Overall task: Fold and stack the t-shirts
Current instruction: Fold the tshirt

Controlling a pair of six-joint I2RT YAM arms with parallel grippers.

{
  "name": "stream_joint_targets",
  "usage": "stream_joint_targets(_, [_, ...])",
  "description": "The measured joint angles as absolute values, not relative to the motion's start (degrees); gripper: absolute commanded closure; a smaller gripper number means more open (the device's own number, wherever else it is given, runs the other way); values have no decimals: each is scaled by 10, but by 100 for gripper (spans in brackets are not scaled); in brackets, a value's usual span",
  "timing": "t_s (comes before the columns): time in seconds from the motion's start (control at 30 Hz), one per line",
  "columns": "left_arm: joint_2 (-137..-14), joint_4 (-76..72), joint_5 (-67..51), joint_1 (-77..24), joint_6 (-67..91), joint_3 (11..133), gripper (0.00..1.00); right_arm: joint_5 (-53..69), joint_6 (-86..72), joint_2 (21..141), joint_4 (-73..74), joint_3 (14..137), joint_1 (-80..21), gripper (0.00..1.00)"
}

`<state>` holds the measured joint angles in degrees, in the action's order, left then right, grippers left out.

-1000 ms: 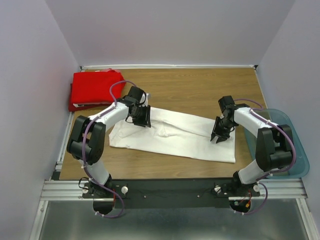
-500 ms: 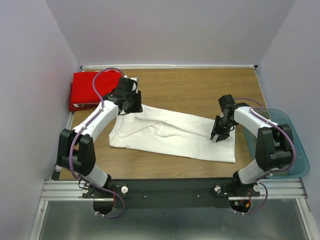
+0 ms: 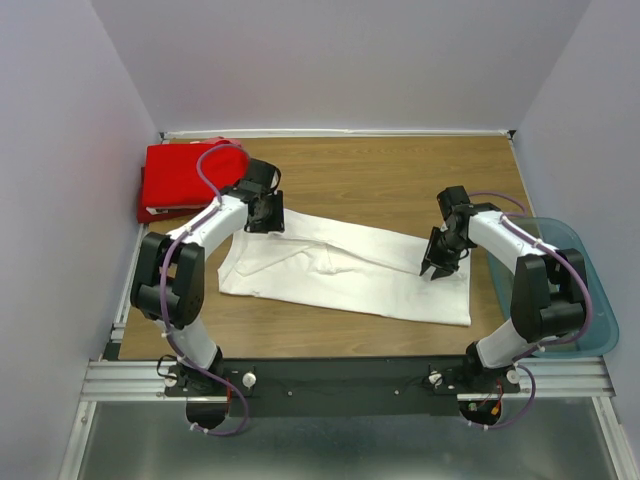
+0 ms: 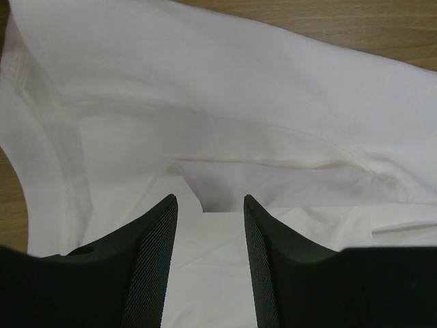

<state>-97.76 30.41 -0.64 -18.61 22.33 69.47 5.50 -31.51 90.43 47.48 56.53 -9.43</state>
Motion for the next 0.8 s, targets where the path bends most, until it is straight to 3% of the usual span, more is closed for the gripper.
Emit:
stream_joint_targets(0.27, [-1001,297,-10,-186,224,692,52,55,-321,904,475,565,-94,59])
stream_joint_targets(0.37, [-1003,295,-13,-186,223,687,62,55,-326,903,475,565,-94,59])
stream_joint_targets(0.5, [-1004,294,-23,-186,222,684,87,55,-332,902,475,565,-94,59])
stream_joint_targets(0.67, [-1005,291,-30,-186,220,684,100,55,-340,889,475,565,-94,59])
stream_joint_targets(0.8, [-1007,288,-43,-186,220,683,100,55,-340,884,477,568,-94,59])
